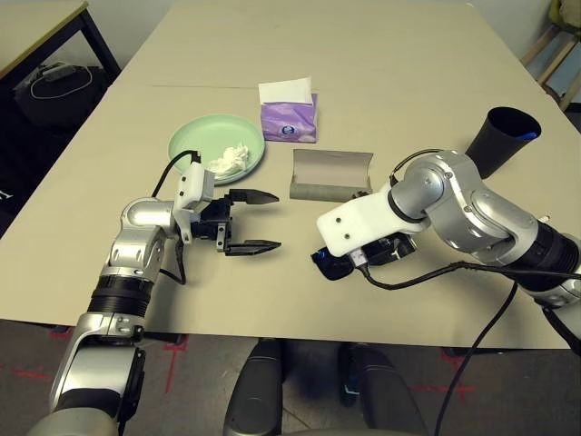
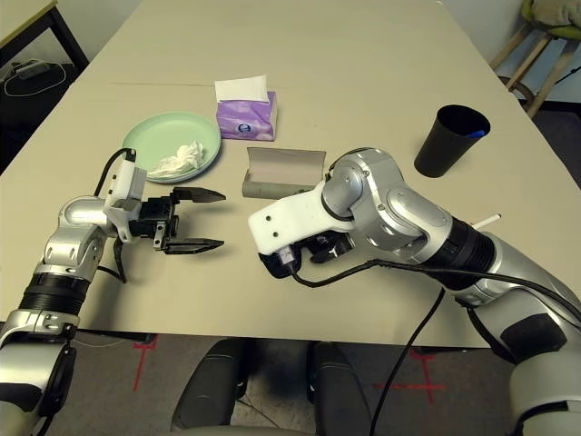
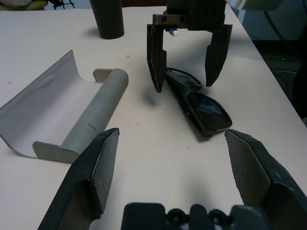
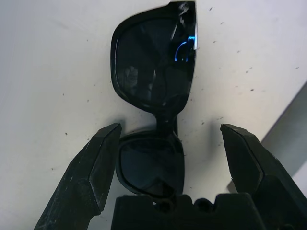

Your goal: Organize and tidy the items on the table.

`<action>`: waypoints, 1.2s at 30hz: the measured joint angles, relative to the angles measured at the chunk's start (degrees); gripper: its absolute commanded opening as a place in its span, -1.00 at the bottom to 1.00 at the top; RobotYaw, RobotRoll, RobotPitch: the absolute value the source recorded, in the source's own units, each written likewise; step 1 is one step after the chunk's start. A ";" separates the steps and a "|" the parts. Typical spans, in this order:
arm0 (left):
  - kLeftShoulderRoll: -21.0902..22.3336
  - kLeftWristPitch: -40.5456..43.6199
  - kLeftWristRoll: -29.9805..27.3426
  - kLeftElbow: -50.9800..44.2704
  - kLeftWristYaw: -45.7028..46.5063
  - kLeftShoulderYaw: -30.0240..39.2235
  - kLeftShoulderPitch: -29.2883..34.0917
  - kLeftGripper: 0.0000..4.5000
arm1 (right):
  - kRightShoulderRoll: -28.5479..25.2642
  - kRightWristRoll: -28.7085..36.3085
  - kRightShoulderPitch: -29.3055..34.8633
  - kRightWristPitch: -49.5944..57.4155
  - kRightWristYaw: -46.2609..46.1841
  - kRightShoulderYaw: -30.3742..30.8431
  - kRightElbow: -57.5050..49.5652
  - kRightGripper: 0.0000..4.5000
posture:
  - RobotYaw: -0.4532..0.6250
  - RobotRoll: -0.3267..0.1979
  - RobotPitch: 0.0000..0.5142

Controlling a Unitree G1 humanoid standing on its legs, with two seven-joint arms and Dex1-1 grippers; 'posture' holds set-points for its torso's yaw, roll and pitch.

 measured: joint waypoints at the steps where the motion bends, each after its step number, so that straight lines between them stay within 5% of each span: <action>1: 0.02 0.14 0.00 -0.29 0.01 0.00 0.19 0.99 | 0.12 -0.12 0.12 -0.27 0.00 0.00 0.21 1.00 | 0.27 0.25 -0.30; 17: 0.86 0.88 0.00 -1.19 0.62 0.01 1.06 0.99 | 2.51 -0.87 0.44 -3.69 -1.53 -0.08 3.66 1.00 | 0.29 0.25 -0.31; 21: 1.05 0.88 0.00 -1.19 0.73 0.01 1.15 1.00 | 2.82 -0.91 0.44 -4.11 -2.08 -0.19 4.18 0.60 | 0.29 0.25 -0.31; 29: 1.40 0.88 0.01 -1.19 1.17 0.01 1.33 1.00 | 3.18 -1.02 0.48 -5.18 -2.29 -0.85 4.42 -0.75 | 0.28 0.25 -0.32; 36: 1.62 0.90 0.01 -1.19 1.20 0.01 1.33 1.00 | 3.52 -0.69 0.47 -6.02 -2.25 -2.44 4.28 -0.83 | 0.27 0.25 -0.34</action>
